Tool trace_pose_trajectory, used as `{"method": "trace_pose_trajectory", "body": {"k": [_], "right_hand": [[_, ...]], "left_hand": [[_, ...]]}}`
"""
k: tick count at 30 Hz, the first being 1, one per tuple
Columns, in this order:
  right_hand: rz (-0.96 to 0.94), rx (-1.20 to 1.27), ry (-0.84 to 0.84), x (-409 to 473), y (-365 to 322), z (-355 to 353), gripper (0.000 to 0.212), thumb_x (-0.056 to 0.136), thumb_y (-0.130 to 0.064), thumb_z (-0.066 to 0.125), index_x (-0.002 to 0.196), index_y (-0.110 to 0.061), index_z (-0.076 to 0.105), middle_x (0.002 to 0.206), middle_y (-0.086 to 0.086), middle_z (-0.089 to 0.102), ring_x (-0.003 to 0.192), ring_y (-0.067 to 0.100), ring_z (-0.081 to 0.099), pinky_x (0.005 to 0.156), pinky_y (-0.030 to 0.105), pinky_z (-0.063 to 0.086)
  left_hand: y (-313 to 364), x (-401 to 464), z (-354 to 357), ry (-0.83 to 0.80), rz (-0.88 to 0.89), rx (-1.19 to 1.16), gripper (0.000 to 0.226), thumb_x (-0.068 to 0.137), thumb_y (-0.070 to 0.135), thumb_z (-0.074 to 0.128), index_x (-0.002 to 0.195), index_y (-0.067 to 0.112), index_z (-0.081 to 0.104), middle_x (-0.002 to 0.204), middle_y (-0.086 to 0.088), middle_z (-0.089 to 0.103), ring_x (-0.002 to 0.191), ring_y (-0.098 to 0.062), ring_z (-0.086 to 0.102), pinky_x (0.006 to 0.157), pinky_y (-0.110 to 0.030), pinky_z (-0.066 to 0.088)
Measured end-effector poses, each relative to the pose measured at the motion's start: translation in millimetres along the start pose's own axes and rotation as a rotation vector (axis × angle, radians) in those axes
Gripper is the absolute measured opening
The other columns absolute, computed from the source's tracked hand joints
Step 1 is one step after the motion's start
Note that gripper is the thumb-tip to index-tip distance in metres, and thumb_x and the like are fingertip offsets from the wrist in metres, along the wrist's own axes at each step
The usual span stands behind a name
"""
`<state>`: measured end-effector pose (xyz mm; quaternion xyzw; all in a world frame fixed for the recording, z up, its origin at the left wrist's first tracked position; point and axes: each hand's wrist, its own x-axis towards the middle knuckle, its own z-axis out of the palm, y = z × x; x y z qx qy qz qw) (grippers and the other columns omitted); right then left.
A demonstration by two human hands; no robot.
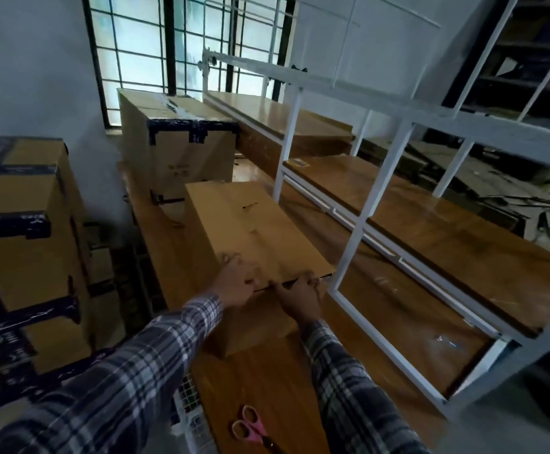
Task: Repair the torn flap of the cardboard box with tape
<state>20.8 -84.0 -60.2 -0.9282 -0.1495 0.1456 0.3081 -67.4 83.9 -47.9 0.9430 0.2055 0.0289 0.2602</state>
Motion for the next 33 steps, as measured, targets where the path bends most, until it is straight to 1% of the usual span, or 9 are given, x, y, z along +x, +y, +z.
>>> {"method": "trace_pose_trajectory", "body": {"k": [2,5,9,13,20,24,28,31,33], "right_hand": [[-0.009,-0.032,0.032,7,4,-6,0.112,0.084,-0.083,0.042,0.163,-0.008,0.018,0.171,0.013,0.022,0.158,0.038,0.021,0.125,0.059,0.029],[-0.005,-0.093,0.047,20,14,-25,0.105,0.092,-0.07,0.044,0.166,-0.005,0.007,0.174,0.016,0.013,0.161,0.039,0.011,0.127,0.059,0.023],[0.021,-0.086,-0.015,56,44,-53,0.108,0.085,-0.072,0.048,0.167,-0.01,0.014,0.176,0.007,0.014,0.162,0.037,0.007,0.125,0.061,0.026],[0.059,-0.037,-0.005,95,68,-71,0.11,0.072,-0.08,0.048,0.159,-0.013,0.031,0.168,0.007,0.029,0.152,0.037,0.03,0.118,0.06,0.038],[-0.017,-0.042,-0.026,107,70,-81,0.098,0.091,-0.068,0.048,0.166,-0.013,0.016,0.175,0.002,0.01,0.159,0.036,0.015,0.123,0.061,0.03],[-0.017,-0.104,-0.033,95,71,-80,0.091,0.101,-0.066,0.044,0.167,-0.011,0.014,0.177,0.007,0.006,0.16,0.038,0.015,0.126,0.059,0.028],[-0.1,-0.276,0.016,79,68,-88,0.077,0.104,-0.062,0.039,0.158,-0.007,0.037,0.169,0.017,0.027,0.158,0.041,0.018,0.127,0.054,0.023],[-0.187,-0.317,0.099,49,54,-102,0.072,0.11,-0.051,0.042,0.165,-0.007,0.025,0.176,0.014,0.015,0.163,0.036,0.009,0.13,0.053,0.017],[-0.237,-0.268,0.205,23,36,-108,0.072,0.111,-0.047,0.042,0.168,-0.011,0.016,0.177,0.011,0.01,0.164,0.033,0.005,0.131,0.054,0.019]], "left_hand": [[10,4,1,-0.032,0.036,0.041,0.046,0.107,0.032,0.05,0.153,0.023,0.052,0.166,-0.022,0.023,0.157,-0.044,0.005,0.129,-0.049,0.005],[30,9,14,-0.013,0.08,0.022,0.052,0.107,0.038,0.051,0.154,0.016,0.051,0.17,-0.022,0.016,0.16,-0.042,-0.004,0.129,-0.049,-0.003],[49,29,40,-0.037,0.115,-0.006,0.074,0.103,0.06,0.051,0.161,0.017,0.039,0.175,-0.014,0.008,0.161,-0.036,-0.013,0.13,-0.051,0.0],[72,48,52,-0.064,0.124,0.054,0.079,0.102,0.056,0.051,0.167,0.018,0.026,0.176,-0.013,-0.002,0.161,-0.034,-0.017,0.13,-0.059,0.006],[75,81,64,-0.076,0.11,0.109,0.099,0.089,0.086,0.027,0.165,0.024,0.027,0.176,-0.01,0.003,0.161,-0.03,-0.017,0.127,-0.063,0.012],[74,71,64,-0.124,0.112,0.141,0.087,0.099,0.076,0.031,0.168,0.026,0.015,0.176,-0.004,-0.009,0.16,-0.028,-0.024,0.126,-0.067,0.012],[81,59,52,-0.173,0.128,0.193,0.073,0.108,0.055,0.034,0.169,0.025,0.007,0.176,-0.006,-0.012,0.159,-0.031,-0.025,0.127,-0.067,0.005],[86,46,38,-0.148,0.125,0.217,0.068,0.109,0.053,0.03,0.168,0.026,0.01,0.177,-0.005,-0.005,0.161,-0.031,-0.017,0.122,-0.075,-0.003],[96,35,15,-0.13,0.174,0.247,0.066,0.11,0.054,0.025,0.167,0.024,0.016,0.176,-0.009,0.005,0.162,-0.034,-0.009,0.123,-0.073,-0.005]]}}
